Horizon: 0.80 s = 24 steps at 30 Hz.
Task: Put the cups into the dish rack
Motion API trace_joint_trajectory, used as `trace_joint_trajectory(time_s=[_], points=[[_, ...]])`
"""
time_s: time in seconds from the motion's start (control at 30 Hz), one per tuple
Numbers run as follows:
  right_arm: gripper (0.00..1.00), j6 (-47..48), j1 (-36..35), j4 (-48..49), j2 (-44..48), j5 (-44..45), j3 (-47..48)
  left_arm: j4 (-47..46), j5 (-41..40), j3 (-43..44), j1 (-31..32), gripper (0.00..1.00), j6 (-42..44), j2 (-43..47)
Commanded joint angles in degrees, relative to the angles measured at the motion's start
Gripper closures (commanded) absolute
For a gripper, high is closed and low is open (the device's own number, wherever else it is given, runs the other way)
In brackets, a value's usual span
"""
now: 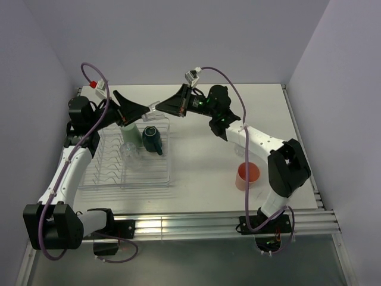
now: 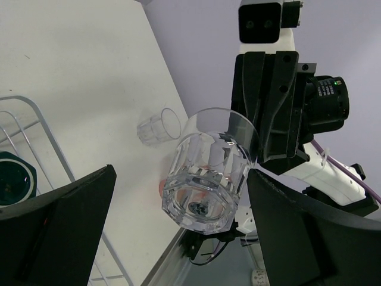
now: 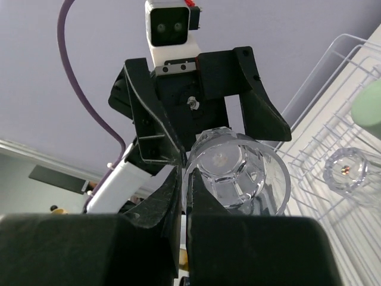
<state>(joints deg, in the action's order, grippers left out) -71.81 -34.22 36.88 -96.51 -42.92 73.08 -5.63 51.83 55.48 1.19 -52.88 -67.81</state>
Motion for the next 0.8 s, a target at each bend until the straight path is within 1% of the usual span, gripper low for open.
trace_joint_trajectory(time_s=[0.0, 0.2, 0.23, 0.27, 0.33, 0.37, 0.43, 0.47, 0.5, 0.6, 0.63, 0.67, 0.73, 0.77], points=[[1.00, -1.93, -1.03, 5.13, -0.70, -1.03, 4.26, -2.37, 1.43, -0.11, 0.57, 0.01, 0.77, 1.72], [1.00, -2.63, -1.82, 5.74, -2.37, -0.50, 5.76, -3.60, 2.13, -0.46, 0.65, 0.02, -0.81, 2.68], [1.00, -2.81, -1.82, 6.09, -2.80, -0.24, 5.93, -3.77, 2.65, -0.55, 0.65, 0.04, -0.99, 2.86], [1.00, -2.90, -1.82, 6.27, -3.07, -0.24, 6.11, -3.69, 2.66, -0.47, 0.65, 0.09, -1.08, 2.95], [1.00, -3.33, -1.82, 6.62, -3.86, -0.33, 6.72, -2.99, 2.66, -0.29, 0.65, 0.16, -0.82, 3.30], [1.00, -3.42, -1.91, 6.97, -4.04, -0.33, 6.81, -2.55, 2.57, -0.20, 0.65, 0.24, -0.73, 3.56], [1.00, -3.69, -1.99, 7.33, -4.47, -0.15, 7.08, -2.19, 2.83, -0.29, 0.65, 0.31, -0.64, 3.91], [1.00, -3.69, -1.91, 7.33, -4.65, -0.15, 7.16, -2.28, 2.92, -0.29, 0.65, 0.40, -0.82, 4.00], [1.00, -3.69, -1.99, 7.41, -4.74, -0.06, 7.25, -2.19, 3.01, -0.38, 0.65, 0.44, -0.99, 4.09], [1.00, -3.51, -2.17, 7.68, -5.27, 0.02, 7.43, -1.67, 2.84, -0.20, 0.65, 0.65, -0.65, 4.35], [1.00, -3.25, -2.26, 7.50, -5.27, 0.03, 7.43, -1.06, 2.83, -0.03, 0.65, 0.74, -0.56, 4.44], [1.00, -2.90, -2.34, 7.24, -5.27, 0.03, 7.52, -1.05, 2.92, 0.06, 0.65, 0.80, -0.64, 4.44], [1.00, -1.24, -2.52, 5.49, -4.92, 0.55, 7.78, -0.53, 2.66, 0.33, 0.65, 1.00, -0.82, 4.62], [1.00, -0.62, -2.52, 4.78, -4.74, 0.81, 7.87, -0.26, 2.22, 0.41, 0.65, 1.00, -0.47, 4.79]])
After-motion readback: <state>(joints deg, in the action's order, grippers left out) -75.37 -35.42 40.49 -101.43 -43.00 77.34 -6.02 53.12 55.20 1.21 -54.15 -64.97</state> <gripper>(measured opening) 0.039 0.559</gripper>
